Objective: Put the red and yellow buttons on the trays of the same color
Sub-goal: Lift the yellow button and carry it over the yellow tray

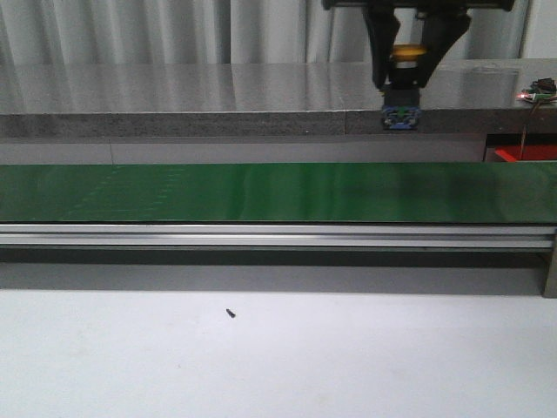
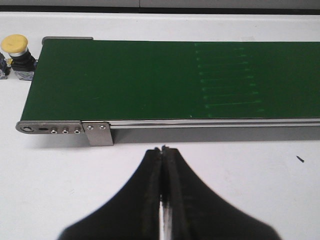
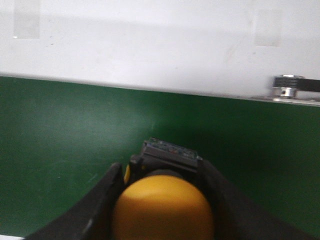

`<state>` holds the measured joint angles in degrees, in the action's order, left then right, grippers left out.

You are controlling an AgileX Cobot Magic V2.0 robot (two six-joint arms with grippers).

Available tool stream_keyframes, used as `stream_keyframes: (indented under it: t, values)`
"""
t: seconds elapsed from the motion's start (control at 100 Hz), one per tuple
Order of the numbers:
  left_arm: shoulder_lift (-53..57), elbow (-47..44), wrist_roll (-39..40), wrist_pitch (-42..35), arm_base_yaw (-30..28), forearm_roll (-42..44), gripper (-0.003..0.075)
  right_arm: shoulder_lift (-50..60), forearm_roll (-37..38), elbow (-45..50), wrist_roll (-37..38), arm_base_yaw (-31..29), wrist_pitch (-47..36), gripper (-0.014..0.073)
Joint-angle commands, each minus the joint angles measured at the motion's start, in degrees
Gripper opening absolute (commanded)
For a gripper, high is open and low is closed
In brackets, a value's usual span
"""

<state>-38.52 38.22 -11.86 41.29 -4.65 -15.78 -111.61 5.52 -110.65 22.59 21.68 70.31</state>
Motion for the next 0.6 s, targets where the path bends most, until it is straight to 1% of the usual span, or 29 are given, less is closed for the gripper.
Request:
stream_keyframes:
  t: [0.0,0.19,0.28,0.42,0.59]
  values:
    - [0.13,1.42,0.37,-3.35,0.42,-1.11,-0.0020,5.59,3.24,-0.12,0.05,-0.60,-0.17,0.0250]
    - [0.13,1.42,0.37,-3.35,0.42,-1.11,-0.0020,9.90,7.31,5.70,0.23,-1.08,-0.01,0.0250]
    - [0.13,1.42,0.37,-3.35,0.42,-1.11,-0.0020,11.79,8.99,8.98,2.00,-2.03,-0.45,0.0250]
    - [0.13,1.42,0.37,-3.35,0.42,-1.11,-0.0020,15.09,9.13,14.55,2.08,-6.05,-2.01,0.0250]
    - [0.13,1.42,0.37,-3.35,0.42,-1.11,-0.0020,20.63,9.67,21.28,0.18,-12.12,-4.76,0.0250]
